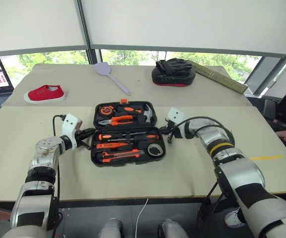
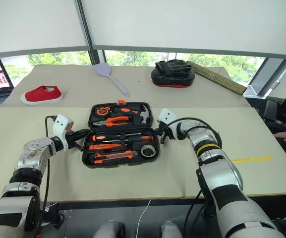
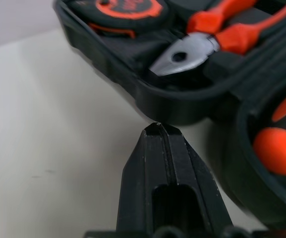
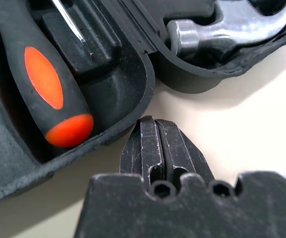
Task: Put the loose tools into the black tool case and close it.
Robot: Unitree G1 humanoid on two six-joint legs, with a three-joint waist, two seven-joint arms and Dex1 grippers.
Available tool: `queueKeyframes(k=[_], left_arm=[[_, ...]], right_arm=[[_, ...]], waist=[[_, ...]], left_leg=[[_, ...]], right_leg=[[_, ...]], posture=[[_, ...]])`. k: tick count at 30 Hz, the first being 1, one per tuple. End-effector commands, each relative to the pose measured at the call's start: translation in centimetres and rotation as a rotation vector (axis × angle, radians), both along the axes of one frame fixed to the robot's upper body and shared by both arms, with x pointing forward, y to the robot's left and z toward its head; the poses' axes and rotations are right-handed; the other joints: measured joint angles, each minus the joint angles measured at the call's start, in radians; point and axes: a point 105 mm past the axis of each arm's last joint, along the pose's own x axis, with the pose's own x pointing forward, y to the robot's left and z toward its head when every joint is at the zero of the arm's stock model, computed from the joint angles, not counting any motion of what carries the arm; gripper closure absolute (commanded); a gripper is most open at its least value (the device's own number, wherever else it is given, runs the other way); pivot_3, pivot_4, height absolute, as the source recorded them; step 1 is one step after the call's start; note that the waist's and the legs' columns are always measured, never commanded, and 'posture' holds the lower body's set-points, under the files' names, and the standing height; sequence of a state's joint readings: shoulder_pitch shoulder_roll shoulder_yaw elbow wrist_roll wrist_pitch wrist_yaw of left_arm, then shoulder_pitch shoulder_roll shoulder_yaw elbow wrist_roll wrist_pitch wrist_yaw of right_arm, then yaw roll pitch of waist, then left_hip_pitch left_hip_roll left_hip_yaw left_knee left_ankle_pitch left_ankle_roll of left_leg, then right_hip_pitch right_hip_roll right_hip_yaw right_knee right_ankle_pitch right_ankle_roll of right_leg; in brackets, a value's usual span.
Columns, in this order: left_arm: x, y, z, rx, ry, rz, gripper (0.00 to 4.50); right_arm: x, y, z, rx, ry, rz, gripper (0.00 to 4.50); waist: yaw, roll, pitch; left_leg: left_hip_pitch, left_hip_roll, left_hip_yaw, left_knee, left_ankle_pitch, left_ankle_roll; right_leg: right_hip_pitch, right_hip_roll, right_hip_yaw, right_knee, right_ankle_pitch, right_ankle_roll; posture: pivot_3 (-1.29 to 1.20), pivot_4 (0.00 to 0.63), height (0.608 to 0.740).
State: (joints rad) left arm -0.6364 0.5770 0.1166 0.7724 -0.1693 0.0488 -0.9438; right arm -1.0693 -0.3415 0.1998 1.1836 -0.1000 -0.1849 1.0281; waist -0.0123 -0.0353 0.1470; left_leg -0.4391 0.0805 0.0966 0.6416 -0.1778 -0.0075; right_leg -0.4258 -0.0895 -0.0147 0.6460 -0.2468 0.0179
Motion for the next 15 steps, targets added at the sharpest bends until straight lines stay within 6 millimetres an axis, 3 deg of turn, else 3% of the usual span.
queueKeyframes(k=[1,10,15], left_arm=[[-0.8,-2.0,1.5,-0.023,-0.058,-0.117,4.5],[-4.8,-3.3,1.2,-0.039,0.005,-0.262,4.5],[-5.2,-2.9,0.9,0.001,0.025,-0.249,4.5]], right_arm=[[-1.6,1.3,1.5,0.057,-0.028,0.156,4.46],[-6.7,-0.1,0.8,0.068,0.073,0.245,4.46],[-7.4,-0.3,0.4,0.073,0.11,0.188,4.46]], waist=[[-0.001,0.0,0.0],[0.0,0.0,0.0],[0.0,0.0,0.0]], left_leg=[[0.0,0.0,0.0,0.0,0.0,0.0],[0.0,0.0,0.0,0.001,-0.001,0.0],[0.0,0.0,-0.002,0.003,0.0,-0.001]], right_leg=[[0.0,0.0,0.0,0.0,0.0,0.0],[-0.001,0.0,0.0,-0.001,0.0,0.0],[-0.001,0.001,0.0,0.001,0.0,0.0]], posture=[[0.0,0.15,0.74],[0.0,0.15,0.74],[0.0,0.15,0.74]])
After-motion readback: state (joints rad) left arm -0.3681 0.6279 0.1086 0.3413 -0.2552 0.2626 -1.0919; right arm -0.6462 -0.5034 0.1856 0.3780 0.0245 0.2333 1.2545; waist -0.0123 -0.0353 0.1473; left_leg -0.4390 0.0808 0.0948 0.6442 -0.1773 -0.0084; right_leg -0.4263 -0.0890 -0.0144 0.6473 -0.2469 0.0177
